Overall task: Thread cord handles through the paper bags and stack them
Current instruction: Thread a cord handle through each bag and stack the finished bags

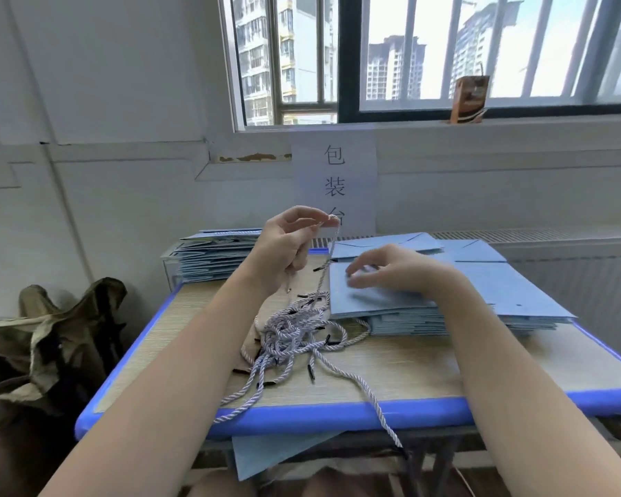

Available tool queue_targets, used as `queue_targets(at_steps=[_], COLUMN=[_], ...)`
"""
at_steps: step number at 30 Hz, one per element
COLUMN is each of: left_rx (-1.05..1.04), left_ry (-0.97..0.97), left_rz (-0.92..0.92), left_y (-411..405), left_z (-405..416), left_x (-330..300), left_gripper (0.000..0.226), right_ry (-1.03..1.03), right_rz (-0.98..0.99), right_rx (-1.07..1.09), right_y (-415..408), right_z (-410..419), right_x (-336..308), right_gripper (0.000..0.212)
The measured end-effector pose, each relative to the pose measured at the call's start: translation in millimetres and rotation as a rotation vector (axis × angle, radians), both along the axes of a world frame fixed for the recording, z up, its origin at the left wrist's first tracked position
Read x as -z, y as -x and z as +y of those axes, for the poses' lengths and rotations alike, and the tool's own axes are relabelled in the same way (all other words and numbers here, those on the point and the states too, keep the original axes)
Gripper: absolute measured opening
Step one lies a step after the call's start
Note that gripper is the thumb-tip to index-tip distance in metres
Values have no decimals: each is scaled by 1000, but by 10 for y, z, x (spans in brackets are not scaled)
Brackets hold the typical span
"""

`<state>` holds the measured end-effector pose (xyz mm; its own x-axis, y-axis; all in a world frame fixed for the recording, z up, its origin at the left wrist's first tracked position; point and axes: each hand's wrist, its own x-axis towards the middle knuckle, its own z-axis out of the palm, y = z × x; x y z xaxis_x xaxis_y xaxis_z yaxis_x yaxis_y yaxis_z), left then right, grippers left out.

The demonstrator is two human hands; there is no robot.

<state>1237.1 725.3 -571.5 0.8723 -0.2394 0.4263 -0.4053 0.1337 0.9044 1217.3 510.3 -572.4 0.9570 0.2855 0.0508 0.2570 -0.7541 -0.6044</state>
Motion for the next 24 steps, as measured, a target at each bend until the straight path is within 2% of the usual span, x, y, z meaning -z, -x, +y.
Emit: queue_targets(at_steps=[2,4,7,13,15,20,24], left_rx=[109,182,169,32,43,56,82], left_ry=[5,-42,-90,-67,-76,-120,-175], left_rz=[1,-12,-5,22,30,52,75], left_y=[50,94,109,71,68,72,71], left_z=[-3,-11,-31,15,20,1,-11], left_x=[-25,-32,-20,-28,-23,-9,25], left_gripper=[18,16,14,11,11,13,12], right_ry=[-144,-277,-388,-512,-533,-623,-651], right_rz=[-24,-94,-128,33,29,8,45], right_rx=[-37,-46,-69,-154,-137,-38,-39], right_y=[-11,-27,-45,-6,1,-33,14], right_z=[129,229,259,270,288,274,269], right_x=[32,68,88,43,52,50,33], right_gripper=[29,20,8,16,19,12,20])
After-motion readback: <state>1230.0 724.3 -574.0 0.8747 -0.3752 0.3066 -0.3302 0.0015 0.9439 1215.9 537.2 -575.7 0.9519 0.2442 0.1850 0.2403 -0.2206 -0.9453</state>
